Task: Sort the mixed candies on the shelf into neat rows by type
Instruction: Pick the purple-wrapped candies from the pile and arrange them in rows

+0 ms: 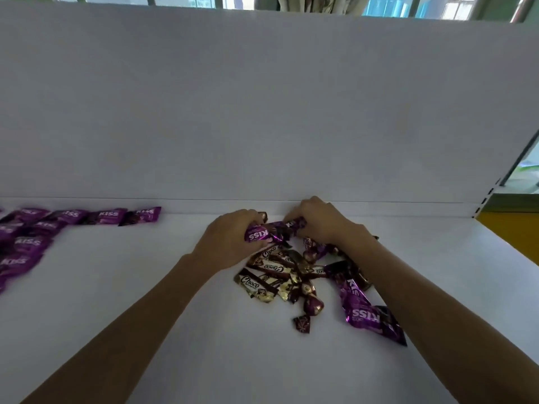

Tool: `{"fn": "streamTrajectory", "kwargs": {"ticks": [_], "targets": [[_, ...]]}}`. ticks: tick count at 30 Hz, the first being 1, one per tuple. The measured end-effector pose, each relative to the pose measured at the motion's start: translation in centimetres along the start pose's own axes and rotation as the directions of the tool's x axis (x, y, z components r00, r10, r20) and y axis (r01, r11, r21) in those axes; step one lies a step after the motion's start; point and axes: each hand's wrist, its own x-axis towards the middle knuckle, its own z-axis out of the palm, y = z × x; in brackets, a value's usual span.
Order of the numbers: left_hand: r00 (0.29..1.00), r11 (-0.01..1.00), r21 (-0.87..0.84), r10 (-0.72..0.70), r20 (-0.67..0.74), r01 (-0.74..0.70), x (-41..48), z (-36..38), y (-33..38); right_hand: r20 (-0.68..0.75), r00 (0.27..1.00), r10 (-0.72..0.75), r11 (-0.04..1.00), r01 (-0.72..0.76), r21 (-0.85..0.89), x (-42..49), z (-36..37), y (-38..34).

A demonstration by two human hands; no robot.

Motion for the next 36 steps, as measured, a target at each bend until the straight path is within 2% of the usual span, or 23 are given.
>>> {"fn": "streamTrajectory", "kwargs": {"ticks": [4,7,11,15,21,29,36], "targets": [[0.999,0.998,0.035,-0.042,-0.026,0.043,-1.5,-2.0,-1.4,-0.093,0.994,0.054,0.998,-0.057,-0.033,0.3,0.0,-1.0],[0.998,0.995,0.089,-0.031,-0.051,0.036,-2.9,-3.9,-3.1,-0.211,0.977,0.010,1.000,-0.010,0.005,0.8,-0.4,-3.0],[0.995,0.990,0.122,-0.062,-0.078,0.072,-5.0,-6.9,-5.7,-0.277,0.959,-0.055,0.989,0.091,0.119,1.9,-0.7,-7.6],[0.988,0.965,0.220,-0.125,-0.088,0.141,-7.1,-10.6,-9.7,-0.266,0.959,-0.100,0.968,0.156,0.198,3.1,-0.3,-12.8],[0.978,0.918,0.336,-0.202,-0.053,0.208,-9.9,-14.4,-15.0,-0.222,0.970,-0.094,0.967,0.142,0.210,5.2,1.6,-19.6],[0.981,0.921,0.350,-0.193,0.033,0.170,-11.6,-16.8,-20.0,-0.172,0.983,-0.071,0.983,0.099,0.156,7.4,3.3,-24.4],[0.992,0.968,0.233,-0.115,0.058,0.099,-12.4,-16.9,-20.9,-0.192,0.981,-0.011,0.968,0.059,0.244,8.8,4.5,-26.1]]}}
